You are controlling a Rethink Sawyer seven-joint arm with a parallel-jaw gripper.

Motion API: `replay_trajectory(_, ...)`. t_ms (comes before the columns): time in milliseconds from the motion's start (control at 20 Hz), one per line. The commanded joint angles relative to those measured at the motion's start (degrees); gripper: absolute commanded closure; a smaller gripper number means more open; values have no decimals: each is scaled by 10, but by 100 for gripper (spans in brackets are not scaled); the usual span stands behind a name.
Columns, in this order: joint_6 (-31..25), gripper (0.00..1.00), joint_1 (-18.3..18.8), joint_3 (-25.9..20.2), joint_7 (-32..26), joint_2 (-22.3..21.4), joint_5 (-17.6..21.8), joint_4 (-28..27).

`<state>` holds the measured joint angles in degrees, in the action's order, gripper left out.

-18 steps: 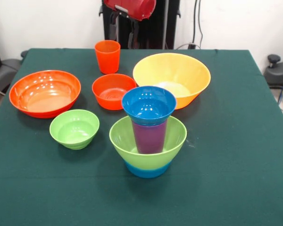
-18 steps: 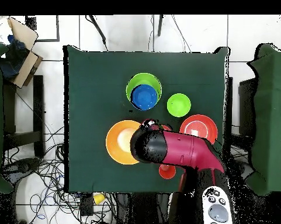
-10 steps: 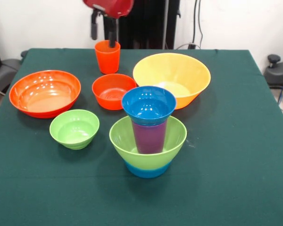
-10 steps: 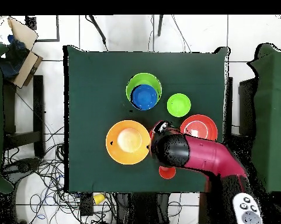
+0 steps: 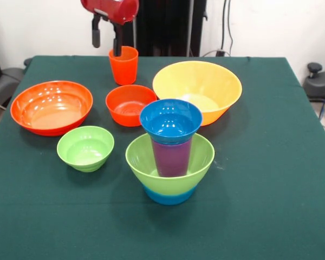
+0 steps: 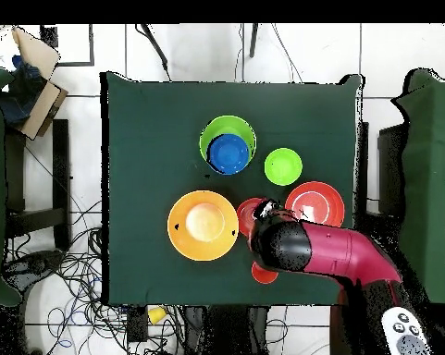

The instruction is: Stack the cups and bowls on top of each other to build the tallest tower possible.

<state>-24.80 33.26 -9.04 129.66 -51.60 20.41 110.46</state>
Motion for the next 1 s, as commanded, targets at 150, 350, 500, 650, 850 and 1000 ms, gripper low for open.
replay_trajectory(150, 22, 0, 5, -90, -71, 59, 46, 28)
replay_trajectory(350, 31, 0, 9, -88, -53, 57, 50, 49)
replay_trajectory(500, 62, 0, 11, -79, -42, 72, 70, 60)
replay_trajectory(650, 84, 0, 2, -58, -29, 82, 90, 66)
replay_trajectory(850, 98, 0, -3, -43, -21, 94, 110, 67)
replay_trajectory(1000, 111, 0, -14, -24, -8, 103, 127, 62)
